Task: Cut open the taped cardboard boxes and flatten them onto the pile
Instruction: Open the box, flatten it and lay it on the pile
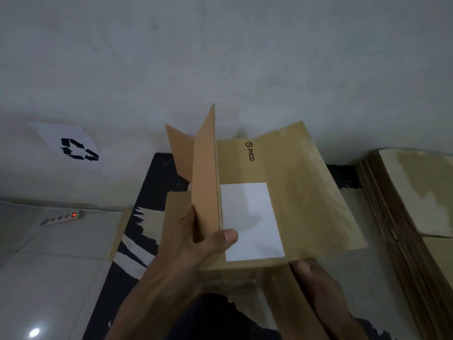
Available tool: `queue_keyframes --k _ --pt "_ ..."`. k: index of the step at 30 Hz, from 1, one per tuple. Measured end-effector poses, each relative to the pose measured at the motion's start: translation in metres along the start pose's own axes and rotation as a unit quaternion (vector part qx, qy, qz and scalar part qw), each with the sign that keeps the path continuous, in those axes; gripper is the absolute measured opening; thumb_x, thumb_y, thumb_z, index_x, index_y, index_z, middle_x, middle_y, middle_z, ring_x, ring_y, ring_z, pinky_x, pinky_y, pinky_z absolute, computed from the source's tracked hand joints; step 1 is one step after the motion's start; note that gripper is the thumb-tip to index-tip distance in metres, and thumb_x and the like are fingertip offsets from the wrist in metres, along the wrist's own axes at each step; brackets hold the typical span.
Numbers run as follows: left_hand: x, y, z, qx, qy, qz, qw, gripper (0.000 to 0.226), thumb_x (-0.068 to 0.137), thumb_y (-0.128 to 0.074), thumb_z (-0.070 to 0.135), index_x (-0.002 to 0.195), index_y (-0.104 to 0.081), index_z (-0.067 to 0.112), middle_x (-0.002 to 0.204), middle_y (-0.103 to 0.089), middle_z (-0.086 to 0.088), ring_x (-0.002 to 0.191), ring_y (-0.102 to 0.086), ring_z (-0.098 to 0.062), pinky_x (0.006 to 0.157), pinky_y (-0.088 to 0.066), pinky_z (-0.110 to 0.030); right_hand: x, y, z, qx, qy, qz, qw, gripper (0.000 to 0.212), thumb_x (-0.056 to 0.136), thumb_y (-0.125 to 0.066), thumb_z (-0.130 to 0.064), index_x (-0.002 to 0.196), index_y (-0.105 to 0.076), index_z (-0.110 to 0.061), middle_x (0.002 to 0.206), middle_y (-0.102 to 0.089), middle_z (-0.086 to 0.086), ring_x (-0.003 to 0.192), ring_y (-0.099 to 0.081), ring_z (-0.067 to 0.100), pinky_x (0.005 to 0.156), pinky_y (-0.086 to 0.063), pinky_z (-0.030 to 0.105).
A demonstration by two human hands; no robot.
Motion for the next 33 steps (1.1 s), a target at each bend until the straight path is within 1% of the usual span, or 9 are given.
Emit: queue_keyframes --k 3,5,7,13,17,21,28,30,33 --pt "0.005 -0.002 -0.001 -0.118 -0.027 -0.019 0.992 0.072 0.055 -0.072 0.046 0.123 -0.058 0.025 0.1 -0.075 0.004 0.089 -0.073 -0.019 0.063 -0.058 -0.027 0.009 0.02 -0.002 -0.104 -0.044 0.174 0.978 0.054 0.077 -0.062 -0.06 0.103 -0.065 -0.013 0.091 -0.071 -0.002 0.091 -0.067 0.024 0.091 -0.052 0.045" --pt "0.011 0.018 -0.004 -0.211 -0.063 0.076 0.972 0.029 0.072 -0.067 0.031 0.092 -0.065 0.011 0.073 -0.071 -0.006 0.068 -0.07 -0.026 0.05 -0.055 -0.026 0.024 0.018 -0.017 -0.163 -0.002 0.205 0.965 0.032 0.083 -0.063 -0.05 0.074 -0.053 -0.021 0.058 -0.059 -0.016 0.064 -0.061 0.006 0.071 -0.049 0.026" --pt "0.019 0.055 -0.011 -0.17 -0.078 0.234 0.954 0.021 0.093 -0.052 0.024 0.091 -0.062 0.005 0.078 -0.07 -0.015 0.074 -0.068 -0.034 0.05 -0.055 -0.033 0.045 0.017 -0.027 -0.162 0.011 0.2 0.966 0.032 0.095 -0.06 -0.032 0.067 -0.051 -0.021 0.048 -0.054 -0.017 0.05 -0.055 0.002 0.051 -0.043 0.013" --pt "0.082 0.117 -0.028 0.006 -0.074 0.281 0.957 0.021 0.101 -0.039 0.008 0.114 -0.052 -0.003 0.111 -0.06 -0.026 0.095 -0.068 -0.04 0.068 -0.062 -0.043 0.111 0.033 -0.026 -0.158 -0.043 0.196 0.967 0.032 0.096 -0.063 -0.032 0.124 -0.061 -0.017 0.112 -0.069 -0.005 0.091 -0.064 0.002 0.059 -0.046 0.012" --pt "0.126 0.132 -0.052 -0.004 0.024 0.249 0.968 0.02 0.099 -0.042 0.002 0.115 -0.054 -0.002 0.11 -0.061 -0.02 0.096 -0.066 -0.037 0.062 -0.062 -0.037 0.129 0.045 0.004 -0.12 -0.107 0.229 0.96 0.023 0.092 -0.069 -0.027 0.107 -0.066 -0.01 0.102 -0.07 0.007 0.089 -0.065 0.016 0.072 -0.05 0.027" --pt "0.148 0.135 -0.083 0.077 0.11 0.221 0.966 0.018 0.094 -0.049 -0.007 0.084 -0.063 -0.003 0.09 -0.065 -0.016 0.08 -0.067 -0.03 0.057 -0.059 -0.031 0.119 0.054 0.034 -0.075 -0.178 0.244 0.951 0.02 0.096 -0.062 -0.011 0.076 -0.057 -0.012 0.081 -0.058 0.004 0.07 -0.057 0.013 0.079 -0.046 0.029" --pt "0.146 0.144 -0.13 0.194 0.117 0.309 0.924 0.016 0.089 -0.048 -0.003 0.084 -0.063 -0.006 0.079 -0.061 -0.017 0.071 -0.055 -0.028 0.047 -0.036 -0.024 0.087 0.082 0.054 0.113 -0.198 0.259 0.938 0.032 0.096 -0.06 -0.033 0.106 -0.07 -0.004 0.097 -0.07 0.016 0.082 -0.068 0.023 0.075 -0.056 0.036" --pt "0.144 0.145 -0.134 0.239 0.112 0.331 0.906 0.024 0.091 -0.052 -0.001 0.113 -0.06 -0.008 0.105 -0.063 -0.023 0.085 -0.056 -0.029 0.058 -0.047 -0.028 0.079 0.091 0.049 -0.062 -0.157 0.286 0.943 0.038 0.094 -0.065 -0.032 0.124 -0.06 -0.01 0.11 -0.064 0.009 0.088 -0.067 0.018 0.076 -0.054 0.032" --pt "0.145 0.142 -0.133 0.367 0.084 0.343 0.861 0.055 0.089 -0.057 -0.002 0.141 -0.04 0.003 0.138 -0.045 -0.022 0.122 -0.047 -0.038 0.095 -0.047 -0.05 0.071 0.078 0.04 -0.523 -0.036 0.337 0.782 0.078 0.088 -0.069 -0.033 0.152 -0.027 -0.02 0.148 -0.04 0.011 0.133 -0.043 0.03 0.107 -0.042 0.047"
Point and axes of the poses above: each hand's wrist, its own x-axis towards the middle knuckle, its own y-axis out of the back of the hand, z = x × y, the point moved 7 cm from there along x, towards the middle knuckle
